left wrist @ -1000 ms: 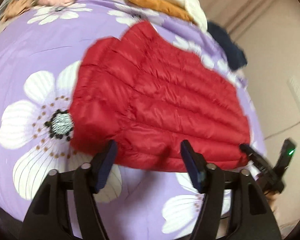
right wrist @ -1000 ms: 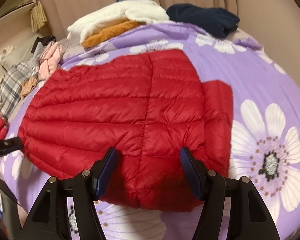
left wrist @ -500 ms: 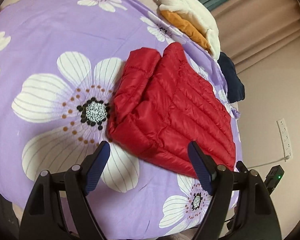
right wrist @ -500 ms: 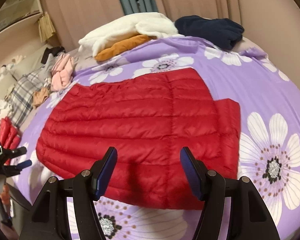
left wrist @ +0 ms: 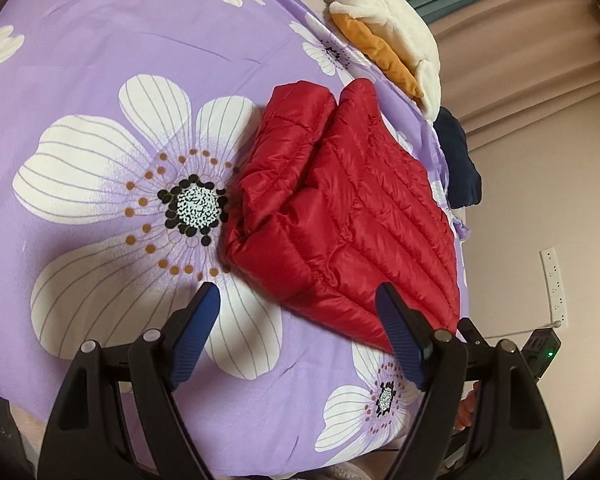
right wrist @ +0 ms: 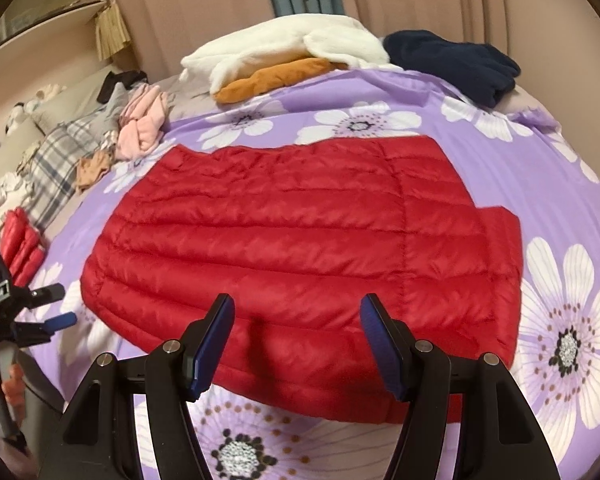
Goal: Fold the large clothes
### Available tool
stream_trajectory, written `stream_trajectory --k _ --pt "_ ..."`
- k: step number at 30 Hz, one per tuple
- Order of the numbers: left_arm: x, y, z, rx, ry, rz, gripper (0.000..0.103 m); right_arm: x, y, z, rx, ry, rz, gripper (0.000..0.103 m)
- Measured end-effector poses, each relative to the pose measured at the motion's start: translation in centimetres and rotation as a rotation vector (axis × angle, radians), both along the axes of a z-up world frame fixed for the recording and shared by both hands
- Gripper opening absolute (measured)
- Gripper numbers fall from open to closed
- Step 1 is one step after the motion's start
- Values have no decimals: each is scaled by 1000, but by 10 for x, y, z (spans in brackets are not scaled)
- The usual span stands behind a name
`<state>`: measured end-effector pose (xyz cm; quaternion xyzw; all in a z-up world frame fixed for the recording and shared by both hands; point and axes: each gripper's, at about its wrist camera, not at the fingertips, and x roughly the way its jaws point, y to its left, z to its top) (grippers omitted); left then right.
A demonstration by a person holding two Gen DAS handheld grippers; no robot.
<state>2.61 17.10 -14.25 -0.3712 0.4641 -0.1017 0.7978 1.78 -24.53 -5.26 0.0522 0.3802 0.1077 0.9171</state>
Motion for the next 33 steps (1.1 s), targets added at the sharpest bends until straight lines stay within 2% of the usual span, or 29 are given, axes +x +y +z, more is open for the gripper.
stream_trajectory --k 7,18,27,33 --pt "0 5 -7 -51 7 2 80 4 18 2 -15 -3 40 66" --pt "5 2 -10 -69 13 -13 82 10 36 4 -20 -12 83 66" --pt "19 -3 -14 -84 19 -29 82 23 43 4 -4 -17 90 66" --pt "36 -6 -25 -121 41 -23 82 31 44 -1 9 -3 93 66"
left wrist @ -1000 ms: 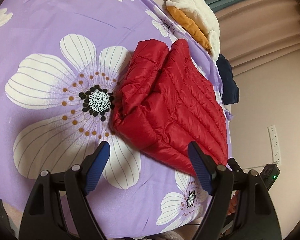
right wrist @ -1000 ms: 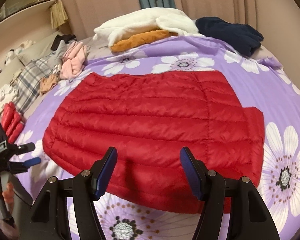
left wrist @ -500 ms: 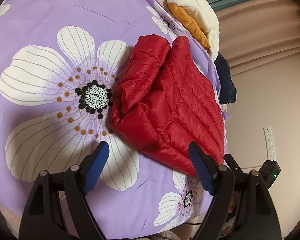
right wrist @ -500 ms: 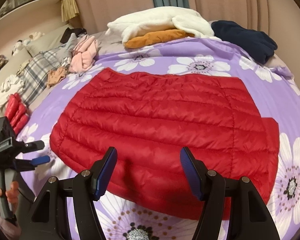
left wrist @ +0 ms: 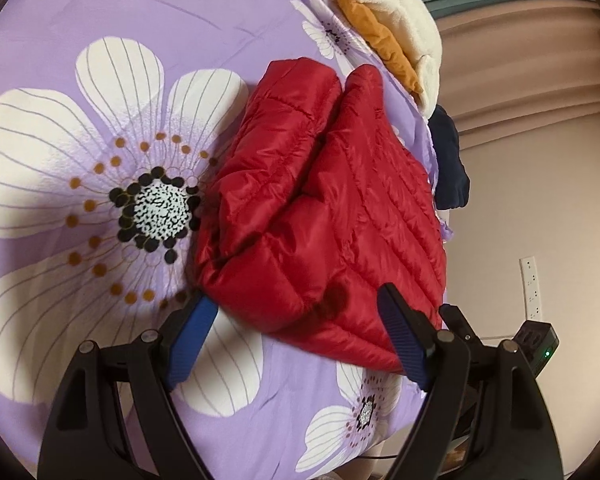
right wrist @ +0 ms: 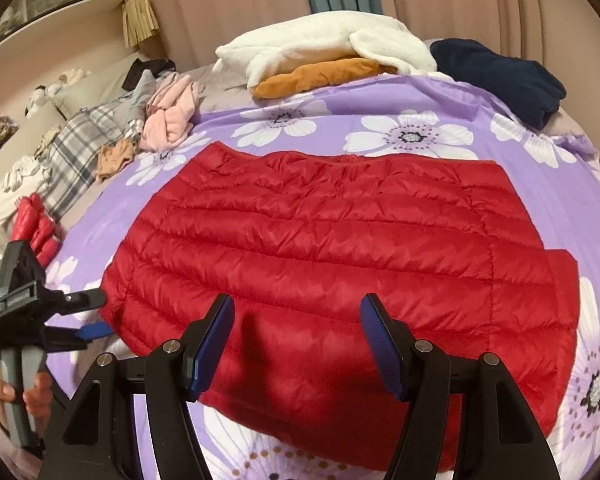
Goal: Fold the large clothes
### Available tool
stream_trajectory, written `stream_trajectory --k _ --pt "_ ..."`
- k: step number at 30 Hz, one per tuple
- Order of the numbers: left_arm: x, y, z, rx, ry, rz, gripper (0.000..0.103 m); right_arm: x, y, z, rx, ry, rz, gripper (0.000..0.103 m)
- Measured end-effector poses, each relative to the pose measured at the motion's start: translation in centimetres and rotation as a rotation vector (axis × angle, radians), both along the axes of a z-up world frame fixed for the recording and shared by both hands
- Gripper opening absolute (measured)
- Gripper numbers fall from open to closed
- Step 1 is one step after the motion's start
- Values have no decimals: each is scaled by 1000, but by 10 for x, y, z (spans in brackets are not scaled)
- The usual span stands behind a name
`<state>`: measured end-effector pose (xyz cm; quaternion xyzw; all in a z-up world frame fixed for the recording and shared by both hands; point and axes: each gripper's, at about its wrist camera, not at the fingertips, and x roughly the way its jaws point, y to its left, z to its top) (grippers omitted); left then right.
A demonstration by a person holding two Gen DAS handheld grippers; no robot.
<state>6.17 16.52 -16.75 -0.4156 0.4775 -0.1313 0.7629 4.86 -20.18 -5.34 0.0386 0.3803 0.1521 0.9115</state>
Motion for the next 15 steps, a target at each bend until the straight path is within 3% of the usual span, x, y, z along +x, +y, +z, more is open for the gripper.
stream_trajectory --k 8,15 --pt "11 0 -9 -23 22 -6 82 7 -6 4 17 -12 -1 66" --pt "13 17 -15 -111 14 27 82 14 -10 14 40 -44 -6 66"
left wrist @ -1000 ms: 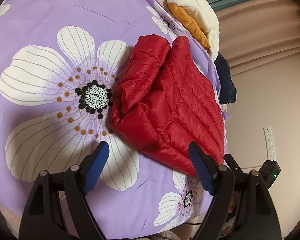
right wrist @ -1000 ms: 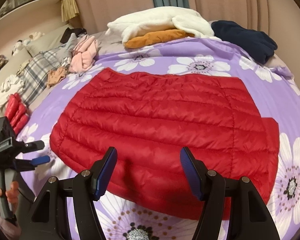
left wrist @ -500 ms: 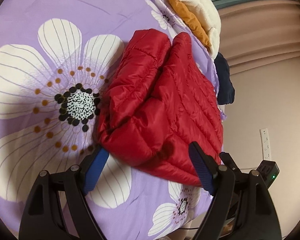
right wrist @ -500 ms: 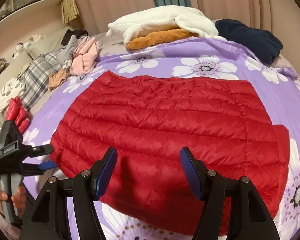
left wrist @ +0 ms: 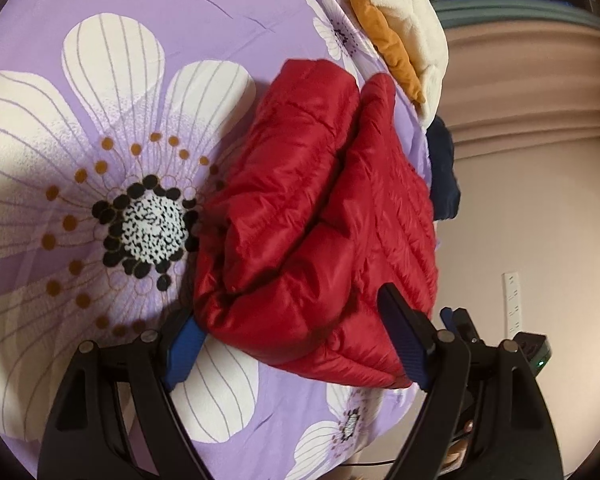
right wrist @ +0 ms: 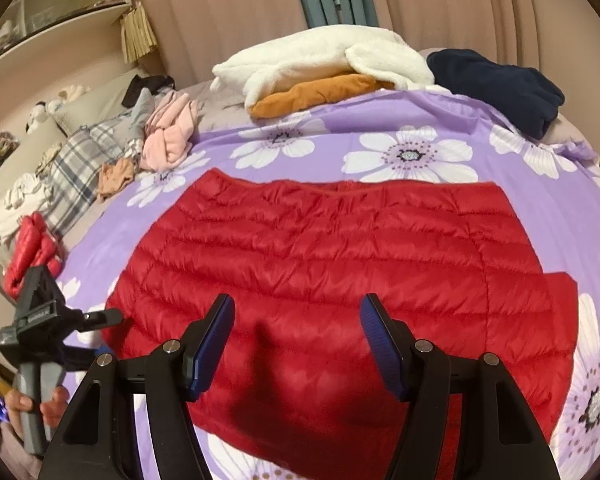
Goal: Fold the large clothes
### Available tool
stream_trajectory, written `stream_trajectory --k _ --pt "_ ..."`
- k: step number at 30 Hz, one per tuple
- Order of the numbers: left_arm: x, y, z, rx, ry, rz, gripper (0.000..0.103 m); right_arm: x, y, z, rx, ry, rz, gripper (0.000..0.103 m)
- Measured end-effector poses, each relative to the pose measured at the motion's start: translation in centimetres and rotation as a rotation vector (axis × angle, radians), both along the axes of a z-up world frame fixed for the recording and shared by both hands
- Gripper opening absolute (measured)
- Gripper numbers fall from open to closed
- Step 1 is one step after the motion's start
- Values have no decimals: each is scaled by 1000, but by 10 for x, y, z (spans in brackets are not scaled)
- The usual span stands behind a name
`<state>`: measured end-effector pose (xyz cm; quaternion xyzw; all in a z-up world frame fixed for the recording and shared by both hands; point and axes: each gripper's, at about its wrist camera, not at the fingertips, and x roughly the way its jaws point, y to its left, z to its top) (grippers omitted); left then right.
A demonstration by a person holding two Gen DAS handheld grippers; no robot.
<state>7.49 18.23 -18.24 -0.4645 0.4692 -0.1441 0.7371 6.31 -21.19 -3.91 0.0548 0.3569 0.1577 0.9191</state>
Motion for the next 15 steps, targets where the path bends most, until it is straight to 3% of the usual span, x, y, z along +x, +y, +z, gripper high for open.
stream_trajectory --k 6,12,15 --pt "3 8 -2 -54 -6 26 88 5 3 0 2 -11 16 66" --pt "14 -1 -1 -37 1 1 88 13 6 -7 18 10 34 66" --pt "20 -6 0 -36 3 -6 95 14 7 -11 19 18 44 66"
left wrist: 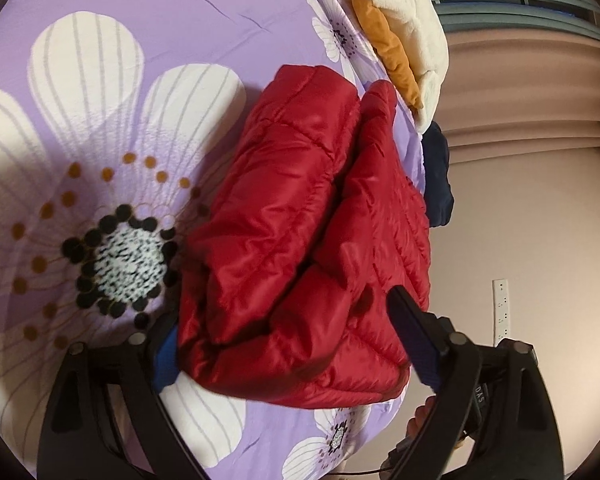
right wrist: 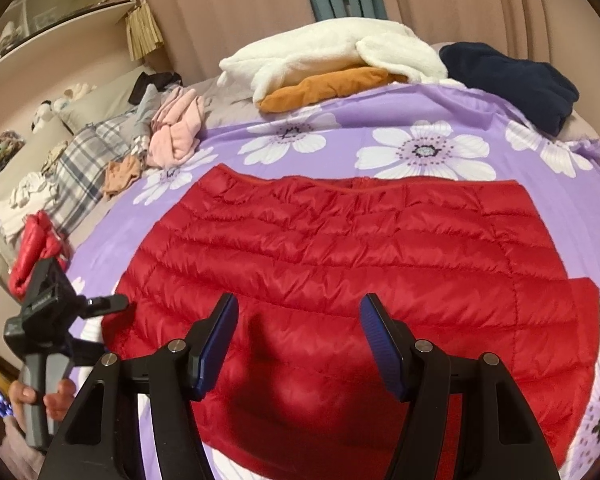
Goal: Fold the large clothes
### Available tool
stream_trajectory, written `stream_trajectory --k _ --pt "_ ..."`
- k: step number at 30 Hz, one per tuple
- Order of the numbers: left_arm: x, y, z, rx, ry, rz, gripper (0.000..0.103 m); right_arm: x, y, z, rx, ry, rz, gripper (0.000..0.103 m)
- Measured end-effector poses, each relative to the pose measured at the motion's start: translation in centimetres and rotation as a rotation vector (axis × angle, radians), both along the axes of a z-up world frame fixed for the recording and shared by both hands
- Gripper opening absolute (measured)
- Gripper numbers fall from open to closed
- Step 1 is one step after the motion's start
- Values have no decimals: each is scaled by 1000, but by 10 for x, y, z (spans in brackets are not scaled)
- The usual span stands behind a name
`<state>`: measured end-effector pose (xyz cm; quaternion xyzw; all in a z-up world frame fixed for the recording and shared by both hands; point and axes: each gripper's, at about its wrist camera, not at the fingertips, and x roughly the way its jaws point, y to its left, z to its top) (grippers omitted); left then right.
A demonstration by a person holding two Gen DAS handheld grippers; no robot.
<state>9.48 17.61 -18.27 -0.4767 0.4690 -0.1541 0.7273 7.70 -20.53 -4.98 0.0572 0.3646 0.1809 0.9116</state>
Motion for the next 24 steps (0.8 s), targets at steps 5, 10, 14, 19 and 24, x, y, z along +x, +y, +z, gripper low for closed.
stream_trajectory --k 5,10,14,19,24 --pt "10 -5 1 20 4 -7 97 2 2 -2 -6 -2 21 66" --pt "18 -11 3 55 14 -20 97 11 11 3 -3 -24 45 66" --pt "21 -16 5 109 23 -17 96 21 22 0 15 -26 46 65" --pt "21 -22 10 210 28 -11 83 29 40 -23 -88 2 36 46" --pt "21 -28 19 277 10 2 70 36 36 -33 -97 28 14 36"
